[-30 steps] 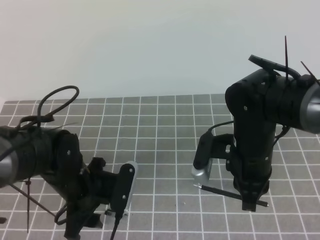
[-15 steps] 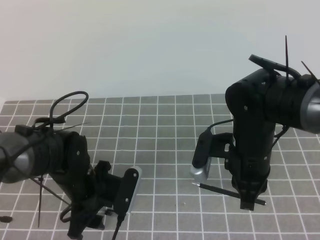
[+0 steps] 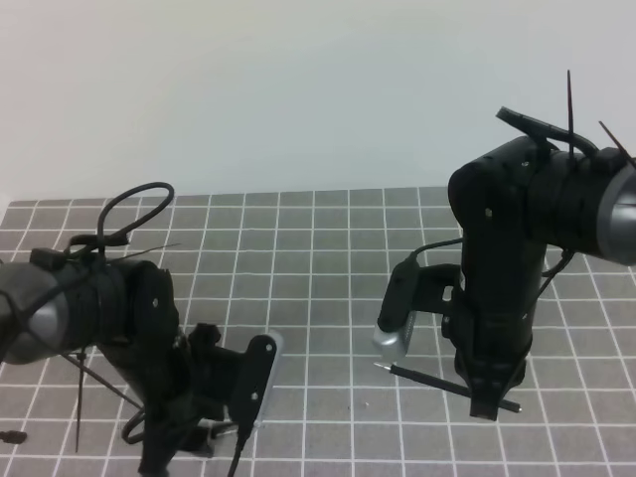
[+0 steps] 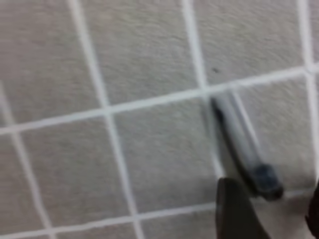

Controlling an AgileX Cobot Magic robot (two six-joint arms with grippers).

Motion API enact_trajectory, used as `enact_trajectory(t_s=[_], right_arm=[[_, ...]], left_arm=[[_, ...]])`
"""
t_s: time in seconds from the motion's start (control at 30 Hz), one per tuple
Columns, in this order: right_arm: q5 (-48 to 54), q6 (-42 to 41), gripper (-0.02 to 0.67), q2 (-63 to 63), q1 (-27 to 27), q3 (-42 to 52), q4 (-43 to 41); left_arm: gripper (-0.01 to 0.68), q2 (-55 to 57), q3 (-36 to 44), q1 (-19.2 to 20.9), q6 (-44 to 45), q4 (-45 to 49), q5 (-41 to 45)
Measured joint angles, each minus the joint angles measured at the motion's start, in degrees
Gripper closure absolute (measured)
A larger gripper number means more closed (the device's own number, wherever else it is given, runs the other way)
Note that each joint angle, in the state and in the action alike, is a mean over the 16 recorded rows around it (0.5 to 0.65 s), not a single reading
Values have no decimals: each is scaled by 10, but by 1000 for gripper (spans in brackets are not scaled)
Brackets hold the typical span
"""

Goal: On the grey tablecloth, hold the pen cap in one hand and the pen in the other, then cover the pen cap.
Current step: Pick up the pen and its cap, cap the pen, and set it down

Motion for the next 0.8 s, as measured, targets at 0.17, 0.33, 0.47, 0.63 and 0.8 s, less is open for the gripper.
enact_trajectory(t_s=[0.17, 0.33, 0.47, 0.63, 0.8], right_arm=[[0, 3, 649, 0, 0, 0, 10], [-3, 5, 649, 0, 0, 0, 15], [-5, 6, 649, 0, 0, 0, 16], [-6, 9, 649, 0, 0, 0, 17], [-2, 13, 649, 0, 0, 0, 18]], left_arm=[[380, 0, 0, 0, -14, -17, -8], [394, 0, 0, 0, -44, -31, -17], [413, 0, 0, 0, -75, -34, -23], [451, 4, 0, 0, -115, -34, -24], [495, 10, -2, 0, -136, -35, -23]])
